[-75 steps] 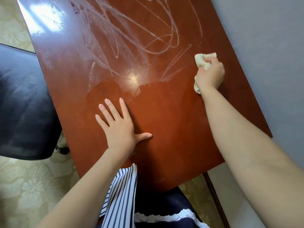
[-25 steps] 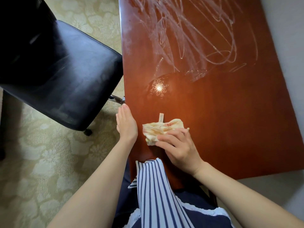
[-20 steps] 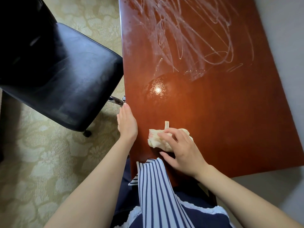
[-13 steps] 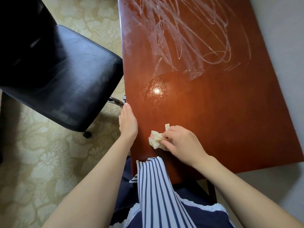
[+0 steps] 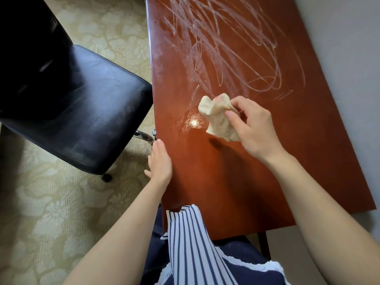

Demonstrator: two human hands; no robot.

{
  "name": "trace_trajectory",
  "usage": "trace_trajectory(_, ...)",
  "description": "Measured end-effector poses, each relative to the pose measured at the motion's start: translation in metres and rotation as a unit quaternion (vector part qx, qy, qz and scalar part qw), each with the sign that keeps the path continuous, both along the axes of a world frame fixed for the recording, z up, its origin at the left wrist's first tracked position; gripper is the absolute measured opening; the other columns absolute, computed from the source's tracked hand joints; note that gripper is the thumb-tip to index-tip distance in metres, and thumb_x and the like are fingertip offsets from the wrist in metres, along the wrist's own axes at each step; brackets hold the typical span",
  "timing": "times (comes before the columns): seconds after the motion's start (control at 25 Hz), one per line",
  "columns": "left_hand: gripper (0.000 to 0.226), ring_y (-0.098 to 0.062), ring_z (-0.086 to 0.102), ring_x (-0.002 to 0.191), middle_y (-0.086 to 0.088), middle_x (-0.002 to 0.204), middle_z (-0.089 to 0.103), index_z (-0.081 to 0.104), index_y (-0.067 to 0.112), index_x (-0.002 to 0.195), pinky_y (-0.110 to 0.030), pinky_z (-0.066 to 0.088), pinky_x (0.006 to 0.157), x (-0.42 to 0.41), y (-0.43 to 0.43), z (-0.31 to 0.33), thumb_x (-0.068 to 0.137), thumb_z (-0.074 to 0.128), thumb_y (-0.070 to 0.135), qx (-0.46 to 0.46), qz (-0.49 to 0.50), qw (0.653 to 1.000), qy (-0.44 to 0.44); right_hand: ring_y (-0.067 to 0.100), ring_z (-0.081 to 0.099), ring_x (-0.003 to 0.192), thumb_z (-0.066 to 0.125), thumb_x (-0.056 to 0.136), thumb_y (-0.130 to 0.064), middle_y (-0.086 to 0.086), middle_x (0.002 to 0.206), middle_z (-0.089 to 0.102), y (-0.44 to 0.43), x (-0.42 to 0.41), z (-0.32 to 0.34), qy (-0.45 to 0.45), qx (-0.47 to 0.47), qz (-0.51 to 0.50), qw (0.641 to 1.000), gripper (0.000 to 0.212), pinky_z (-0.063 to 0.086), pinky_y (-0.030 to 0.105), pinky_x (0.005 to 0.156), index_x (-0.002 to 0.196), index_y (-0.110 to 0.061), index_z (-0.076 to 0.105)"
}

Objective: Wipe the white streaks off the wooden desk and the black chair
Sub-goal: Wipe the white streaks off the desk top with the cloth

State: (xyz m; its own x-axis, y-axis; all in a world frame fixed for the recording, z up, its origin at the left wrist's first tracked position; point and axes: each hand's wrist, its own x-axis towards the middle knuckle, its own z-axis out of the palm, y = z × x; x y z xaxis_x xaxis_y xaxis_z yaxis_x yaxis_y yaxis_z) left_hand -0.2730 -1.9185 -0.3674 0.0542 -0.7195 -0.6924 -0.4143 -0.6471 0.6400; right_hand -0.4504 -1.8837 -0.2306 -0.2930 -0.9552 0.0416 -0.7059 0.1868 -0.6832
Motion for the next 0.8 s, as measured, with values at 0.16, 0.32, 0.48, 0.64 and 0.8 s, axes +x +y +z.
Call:
trace_trajectory(0.16, 0.055, -0.021, 0.008, 0.147, 0.004, 0.158, 0.020, 0.017, 0.031, 0.151, -0.048, -0.007, 0.116, -0.002, 0.001, 0.004, 0.101, 0.005, 0.048, -0.003, -0.017, 1.000, -0.012, 0.008, 0.053, 0.071, 0.054, 0.094, -0.017, -0.003, 0.075, 0.057, 0.002, -0.004, 0.012, -0.193, -0.005, 0.004, 0.981, 0.011, 0.044, 0.023, 0.066, 0.087, -0.012, 0.061)
trace_trajectory(0.32, 0.053, -0.023, 0.010, 0.146, 0.002, 0.157, 0.023, 0.018, 0.031, 0.151, -0.051, -0.005, 0.115, -0.003, 0.001, 0.006, 0.101, 0.006, 0.045, -0.006, -0.021, 0.999, -0.024, 0.014, 0.056, 0.072, 0.061, 0.089, -0.022, 0.000, 0.077, 0.062, -0.005, -0.025, 0.006, 0.043, -0.020, -0.052, 0.998, 0.008, 0.046, 0.025, 0.067, 0.087, -0.015, 0.065)
trace_trajectory(0.48, 0.052, -0.022, 0.009, 0.147, 0.002, 0.157, 0.023, 0.018, 0.031, 0.151, -0.051, -0.006, 0.115, -0.002, 0.002, 0.007, 0.101, 0.007, 0.044, -0.011, -0.020, 0.999, -0.023, 0.025, 0.052, 0.073, 0.062, 0.085, -0.017, 0.004, 0.074, 0.056, -0.003, -0.041, -0.023, 0.233, 0.035, -0.076, 0.969, 0.007, 0.035, 0.031, 0.064, 0.085, -0.010, 0.064)
trace_trajectory(0.64, 0.053, -0.024, 0.018, 0.144, -0.001, 0.154, 0.031, 0.026, 0.028, 0.148, -0.053, -0.001, 0.115, -0.004, 0.000, 0.007, 0.100, 0.008, 0.043, -0.019, -0.021, 0.999, -0.045, 0.022, 0.048, 0.080, 0.058, 0.077, -0.028, 0.000, 0.070, 0.059, 0.011, -0.003, -0.063, 0.255, 0.018, 0.057, 0.965, 0.014, 0.028, 0.032, 0.071, 0.075, -0.016, 0.066)
trace_trajectory(0.8, 0.052, -0.023, 0.020, 0.143, 0.000, 0.153, 0.031, 0.025, 0.028, 0.148, -0.052, 0.001, 0.115, -0.004, 0.001, 0.010, 0.101, 0.008, 0.042, -0.021, -0.016, 0.999, -0.046, 0.016, 0.050, 0.087, 0.056, 0.084, -0.035, -0.002, 0.082, 0.062, 0.021, 0.011, -0.077, 0.066, -0.025, 0.027, 0.997, 0.023, 0.032, 0.020, 0.081, 0.083, -0.016, 0.070)
